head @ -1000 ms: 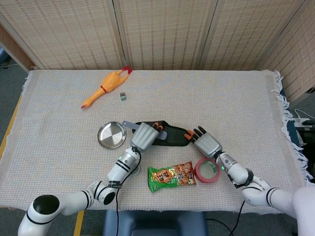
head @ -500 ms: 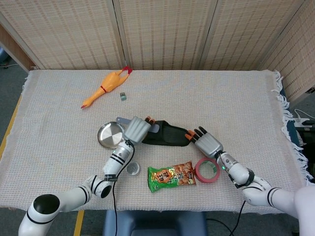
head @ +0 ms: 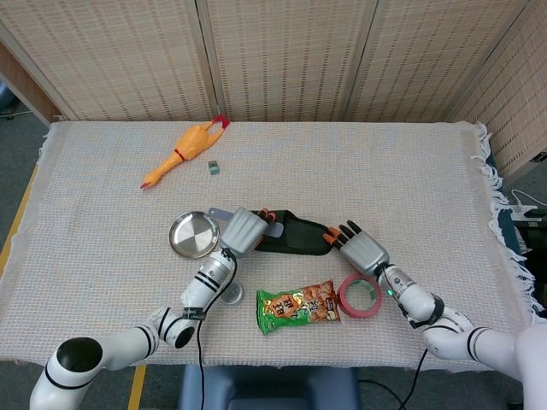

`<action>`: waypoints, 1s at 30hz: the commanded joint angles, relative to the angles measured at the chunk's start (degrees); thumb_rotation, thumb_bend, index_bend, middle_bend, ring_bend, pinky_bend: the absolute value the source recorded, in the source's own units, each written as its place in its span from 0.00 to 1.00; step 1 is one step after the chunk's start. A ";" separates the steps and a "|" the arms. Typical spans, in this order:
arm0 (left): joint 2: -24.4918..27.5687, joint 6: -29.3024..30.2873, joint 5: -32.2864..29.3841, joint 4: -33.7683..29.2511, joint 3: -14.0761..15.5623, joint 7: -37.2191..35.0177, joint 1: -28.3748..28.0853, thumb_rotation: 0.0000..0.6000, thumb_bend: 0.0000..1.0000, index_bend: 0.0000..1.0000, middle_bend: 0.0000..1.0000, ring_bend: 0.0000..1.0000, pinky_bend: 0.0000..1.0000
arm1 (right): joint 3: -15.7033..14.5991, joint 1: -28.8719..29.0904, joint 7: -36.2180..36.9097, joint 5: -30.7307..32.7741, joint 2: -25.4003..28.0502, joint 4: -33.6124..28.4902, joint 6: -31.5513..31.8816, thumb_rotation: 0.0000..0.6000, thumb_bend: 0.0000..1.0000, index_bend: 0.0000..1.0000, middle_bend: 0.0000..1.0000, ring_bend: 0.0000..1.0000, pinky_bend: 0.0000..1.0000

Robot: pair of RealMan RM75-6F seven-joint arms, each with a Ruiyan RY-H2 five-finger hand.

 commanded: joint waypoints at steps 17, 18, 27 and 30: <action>-0.85 -1.00 -0.36 6.98 0.08 1.28 0.21 1.00 0.58 0.68 0.79 0.89 0.93 | 0.02 0.14 1.01 -0.27 0.08 0.69 0.25 1.00 0.66 0.09 0.00 0.00 0.00; -0.75 -1.00 -0.40 7.20 0.11 1.24 0.32 1.00 0.58 0.68 0.79 0.89 0.93 | 0.01 0.13 0.95 -0.28 0.11 0.68 0.29 1.00 0.66 0.09 0.00 0.00 0.00; 4.54 3.76 1.84 -2.35 1.67 2.79 3.25 1.00 0.59 0.68 0.79 0.89 0.93 | 0.20 -0.56 2.19 -1.46 1.36 -0.87 2.99 1.00 0.66 0.02 0.00 0.00 0.00; 7.87 4.92 1.90 -8.20 2.74 5.24 5.27 1.00 0.58 0.68 0.80 0.89 0.93 | 0.04 -1.44 1.98 -3.06 2.80 -2.34 6.15 1.00 0.66 0.00 0.00 0.00 0.00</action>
